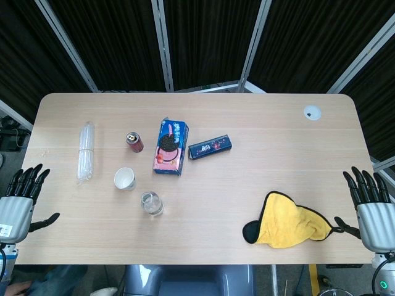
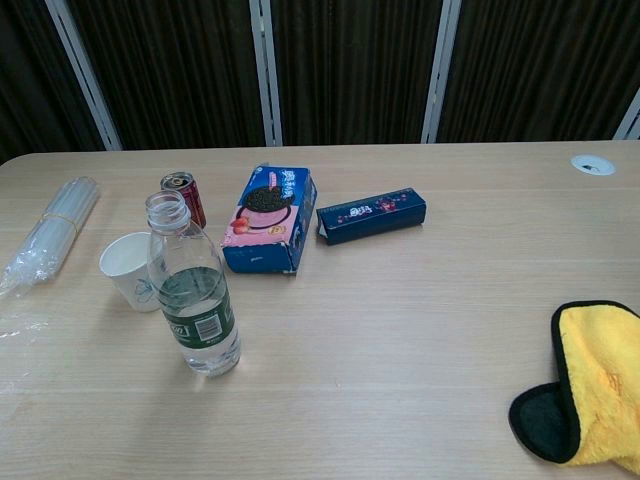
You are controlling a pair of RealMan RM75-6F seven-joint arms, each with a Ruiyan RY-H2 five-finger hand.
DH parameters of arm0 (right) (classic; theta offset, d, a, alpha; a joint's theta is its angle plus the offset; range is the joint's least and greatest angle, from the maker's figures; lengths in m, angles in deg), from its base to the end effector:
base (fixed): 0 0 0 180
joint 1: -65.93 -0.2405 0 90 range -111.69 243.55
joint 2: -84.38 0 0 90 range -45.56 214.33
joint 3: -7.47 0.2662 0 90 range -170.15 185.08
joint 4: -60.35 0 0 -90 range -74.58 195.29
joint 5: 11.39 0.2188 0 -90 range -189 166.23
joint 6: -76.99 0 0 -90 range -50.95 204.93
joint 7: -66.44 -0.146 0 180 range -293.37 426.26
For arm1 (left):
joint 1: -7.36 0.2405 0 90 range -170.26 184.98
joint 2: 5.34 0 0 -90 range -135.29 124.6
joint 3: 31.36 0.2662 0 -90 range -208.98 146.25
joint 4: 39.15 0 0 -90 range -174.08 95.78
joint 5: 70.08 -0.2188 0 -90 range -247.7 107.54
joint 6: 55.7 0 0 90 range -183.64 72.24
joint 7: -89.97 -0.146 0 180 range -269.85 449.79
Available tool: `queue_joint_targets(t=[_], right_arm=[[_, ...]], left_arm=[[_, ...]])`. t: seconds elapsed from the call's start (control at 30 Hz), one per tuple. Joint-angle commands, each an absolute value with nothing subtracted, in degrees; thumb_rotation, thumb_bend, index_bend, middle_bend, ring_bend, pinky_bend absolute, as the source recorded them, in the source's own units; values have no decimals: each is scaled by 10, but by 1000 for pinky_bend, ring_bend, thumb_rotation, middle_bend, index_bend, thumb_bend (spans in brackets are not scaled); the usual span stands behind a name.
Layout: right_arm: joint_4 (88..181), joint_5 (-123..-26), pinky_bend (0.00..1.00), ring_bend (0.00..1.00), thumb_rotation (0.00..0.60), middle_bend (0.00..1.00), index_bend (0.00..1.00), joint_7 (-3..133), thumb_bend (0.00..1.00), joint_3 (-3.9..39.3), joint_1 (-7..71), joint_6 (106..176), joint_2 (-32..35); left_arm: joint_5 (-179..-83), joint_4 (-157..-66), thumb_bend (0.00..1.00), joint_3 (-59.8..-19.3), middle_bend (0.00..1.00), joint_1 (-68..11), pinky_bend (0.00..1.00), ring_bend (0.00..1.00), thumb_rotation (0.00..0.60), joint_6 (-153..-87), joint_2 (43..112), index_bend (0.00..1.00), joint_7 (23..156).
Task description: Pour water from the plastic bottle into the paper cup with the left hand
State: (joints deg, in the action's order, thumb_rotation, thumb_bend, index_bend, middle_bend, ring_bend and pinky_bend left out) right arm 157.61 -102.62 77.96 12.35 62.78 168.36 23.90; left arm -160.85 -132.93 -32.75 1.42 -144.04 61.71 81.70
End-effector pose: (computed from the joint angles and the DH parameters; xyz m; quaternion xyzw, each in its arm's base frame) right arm -0.2944 -0.1800 0.1827 0.6150 -0.2789 0.3866 0.6281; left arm -0.2978 0.1831 0.1363 -0.6276 -0.3329 -0.3997 0.5793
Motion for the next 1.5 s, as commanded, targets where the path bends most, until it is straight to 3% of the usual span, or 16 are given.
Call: queue_joint_targets(t=[0.03, 0.3, 0.57, 0.8, 1.1, 1.5], right_arm=[[1577, -1027, 0, 0, 600, 0, 0, 780, 0, 124, 628, 1685, 239], [1579, -1024, 0, 0, 600, 0, 0, 777, 0, 124, 628, 1682, 241], [1585, -1020, 0, 0, 600, 0, 0, 770, 0, 125, 624, 1673, 245], [1584, -1018, 0, 0, 600, 0, 0, 766, 0, 124, 621, 1666, 247], [1575, -1001, 0, 0, 600, 0, 0, 765, 0, 129, 620, 1659, 244], [1572, -980, 0, 0, 600, 0, 0, 779, 0, 135, 617, 1651, 238]], left_arm=[[-1609, -1328, 0, -328, 0, 15, 0, 0, 600, -1442, 619, 34, 815], [-1620, -1327, 0, -323, 0, 6, 0, 0, 600, -1428, 623, 11, 836], [-1661, -1331, 0, -308, 0, -64, 0, 0, 600, -1328, 665, 0, 989], [-1658, -1314, 0, -311, 0, -105, 0, 0, 600, -1285, 736, 0, 1148], [-1638, -1192, 0, -320, 0, -151, 0, 0, 600, -1238, 835, 0, 1345], [-1627, -1093, 0, -326, 0, -190, 0, 0, 600, -1214, 913, 0, 1437]])
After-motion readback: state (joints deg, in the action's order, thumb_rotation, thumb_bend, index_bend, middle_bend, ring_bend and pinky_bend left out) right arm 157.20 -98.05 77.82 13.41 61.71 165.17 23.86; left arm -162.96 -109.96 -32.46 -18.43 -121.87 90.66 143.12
